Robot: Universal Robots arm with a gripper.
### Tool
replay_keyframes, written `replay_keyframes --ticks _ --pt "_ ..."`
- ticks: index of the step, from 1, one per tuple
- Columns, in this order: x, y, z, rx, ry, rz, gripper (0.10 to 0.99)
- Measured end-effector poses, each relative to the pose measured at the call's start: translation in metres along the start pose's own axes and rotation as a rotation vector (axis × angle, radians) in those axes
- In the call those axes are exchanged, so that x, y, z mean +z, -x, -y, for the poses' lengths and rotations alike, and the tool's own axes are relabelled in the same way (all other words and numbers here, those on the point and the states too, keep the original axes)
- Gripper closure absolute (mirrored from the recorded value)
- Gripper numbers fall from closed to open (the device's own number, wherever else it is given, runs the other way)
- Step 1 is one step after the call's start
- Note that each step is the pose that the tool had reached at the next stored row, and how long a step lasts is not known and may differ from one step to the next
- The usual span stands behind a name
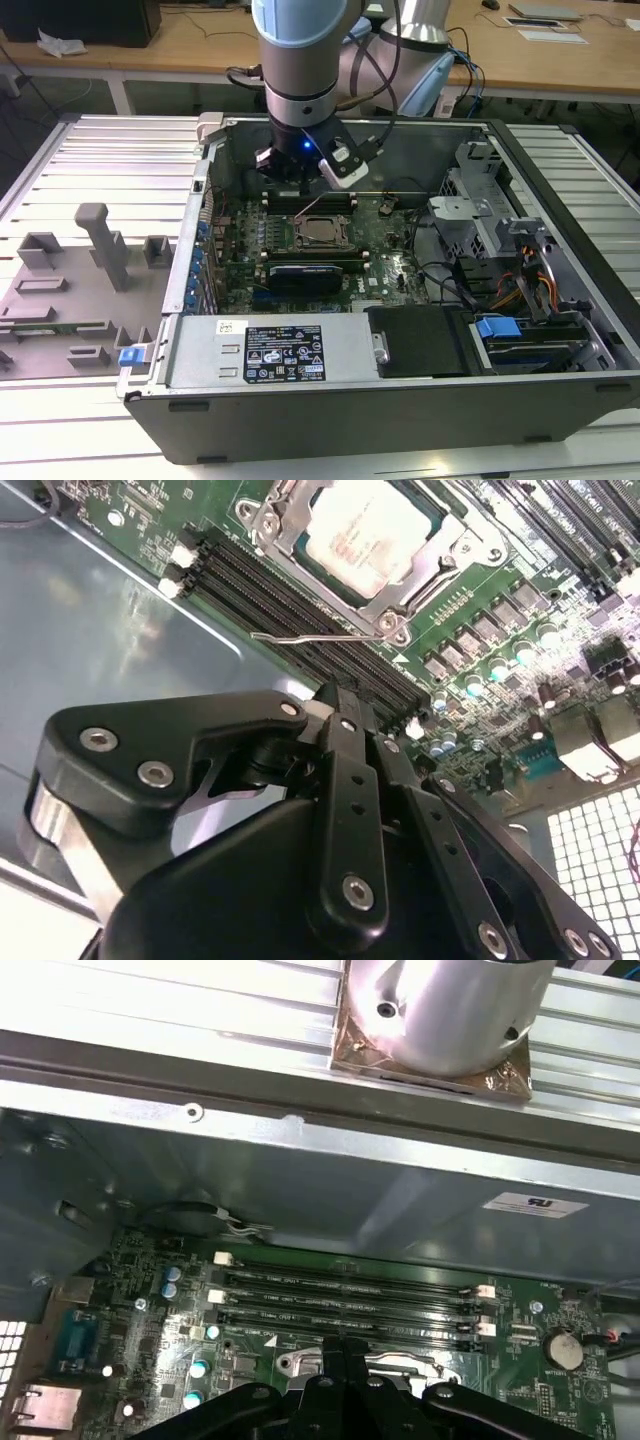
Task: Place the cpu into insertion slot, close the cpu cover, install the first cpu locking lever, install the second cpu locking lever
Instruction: 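Install the first cpu locking lever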
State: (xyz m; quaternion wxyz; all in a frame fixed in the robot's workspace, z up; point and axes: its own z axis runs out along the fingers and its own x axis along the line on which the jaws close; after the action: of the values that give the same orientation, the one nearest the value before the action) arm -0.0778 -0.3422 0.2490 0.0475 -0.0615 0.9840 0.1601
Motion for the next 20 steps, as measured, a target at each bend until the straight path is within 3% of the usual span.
replay_keyframes --ticks 3,4,5,6,12,20 --pt "0.0001 -0.0003 0.0 -0.015 -0.02 0.0376 0.98" --pt "0.0001 -0.0008 0.0 -0.024 -0.026 0.0654 0.98" --pt "0.0003 -0.0013 0.0 -0.03 -0.028 0.0816 0.98" --pt "0.0016 -0.0014 0.0003 -0.033 -0.029 0.0917 0.98" --pt "0.0104 -0.002 -0.0002 -0.015 -0.033 0.1021 0.98" --pt "0.0201 -0.0008 -0.0105 0.001 -0.039 0.1102 0.98"
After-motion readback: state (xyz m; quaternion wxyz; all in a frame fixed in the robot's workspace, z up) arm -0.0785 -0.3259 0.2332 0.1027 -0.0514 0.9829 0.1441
